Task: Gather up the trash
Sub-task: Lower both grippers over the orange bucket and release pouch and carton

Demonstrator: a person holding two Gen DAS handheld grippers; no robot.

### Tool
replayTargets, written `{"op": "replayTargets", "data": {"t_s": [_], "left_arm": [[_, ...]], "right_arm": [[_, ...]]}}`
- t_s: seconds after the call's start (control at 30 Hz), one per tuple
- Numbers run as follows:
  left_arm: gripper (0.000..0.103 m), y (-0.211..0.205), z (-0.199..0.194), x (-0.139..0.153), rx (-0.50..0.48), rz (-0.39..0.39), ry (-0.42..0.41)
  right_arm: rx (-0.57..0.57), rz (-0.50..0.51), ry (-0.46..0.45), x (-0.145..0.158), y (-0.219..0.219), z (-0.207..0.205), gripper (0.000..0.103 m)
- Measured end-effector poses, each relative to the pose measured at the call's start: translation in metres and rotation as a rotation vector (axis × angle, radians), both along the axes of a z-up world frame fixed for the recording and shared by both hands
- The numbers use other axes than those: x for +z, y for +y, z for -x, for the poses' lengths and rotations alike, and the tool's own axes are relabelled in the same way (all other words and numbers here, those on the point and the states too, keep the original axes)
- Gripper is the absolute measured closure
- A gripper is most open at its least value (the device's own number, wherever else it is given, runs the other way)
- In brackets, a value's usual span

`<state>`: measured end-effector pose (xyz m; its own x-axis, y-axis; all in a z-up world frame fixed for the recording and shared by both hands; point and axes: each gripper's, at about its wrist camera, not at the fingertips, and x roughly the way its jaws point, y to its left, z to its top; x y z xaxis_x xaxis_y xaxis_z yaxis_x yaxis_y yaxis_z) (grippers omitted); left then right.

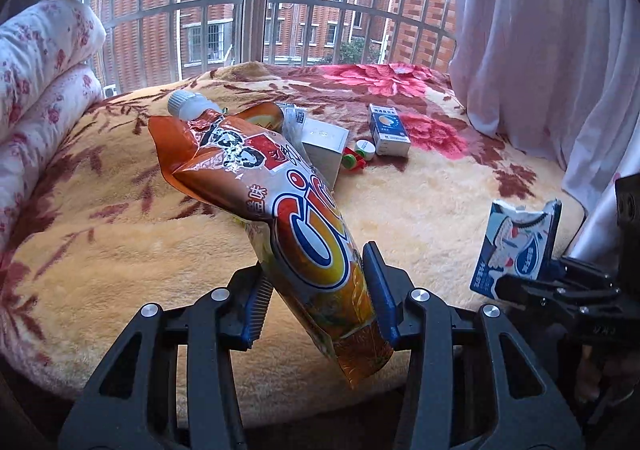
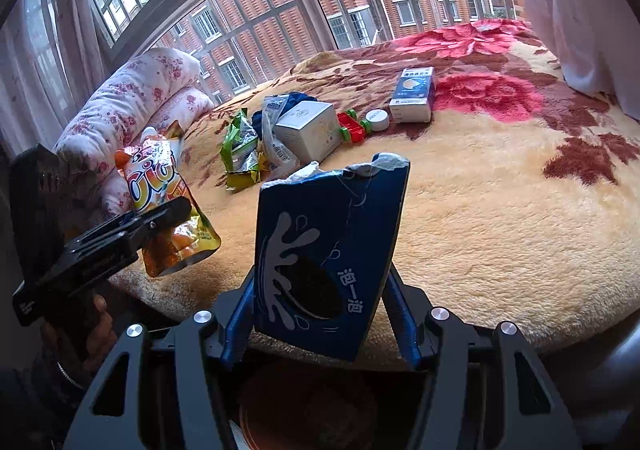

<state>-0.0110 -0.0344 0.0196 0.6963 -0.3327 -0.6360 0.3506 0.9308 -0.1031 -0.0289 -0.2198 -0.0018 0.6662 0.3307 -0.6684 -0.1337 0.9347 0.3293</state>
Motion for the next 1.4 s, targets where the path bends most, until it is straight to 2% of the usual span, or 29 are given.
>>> {"op": "replayTargets", "data": {"t_s": [0.17, 0.4, 0.8, 0.97, 1.07, 1.27, 1.4], "left_arm": [[0.06, 0.006, 0.027, -0.009, -0.031, -0.066, 0.011], [0.06, 0.019, 0.073, -0.029, -0.083, -0.133, 0.081], [0.06, 0.027, 0.134, -0.064, -0.179, -0.243, 0.143], [0.06, 0.026, 0.142, -0.092, -0.234, -0.264, 0.248], [0.06, 0.029, 0.138, -0.108, -0.255, -0.217, 0.337], [0.06, 0.024, 0.113, -0.143, -0.255, -0.207, 0.496], [0.06, 0.016, 0.093, -0.164, -0.246, -0.229, 0.551]], "right_arm": [[0.035, 0.016, -0.002, 0.003, 0.016, 0.009, 0.045], [0.11, 0.042, 0.023, 0.001, 0.038, 0.035, 0.045], [0.245, 0.096, 0.084, -0.021, 0.071, 0.095, 0.045], [0.313, 0.126, 0.144, -0.044, 0.081, 0.109, 0.045], [0.335, 0.137, 0.181, -0.06, 0.084, 0.112, 0.045], [0.299, 0.115, 0.274, -0.1, 0.08, 0.094, 0.045], [0.28, 0.125, 0.309, -0.121, 0.08, 0.081, 0.045]]}}
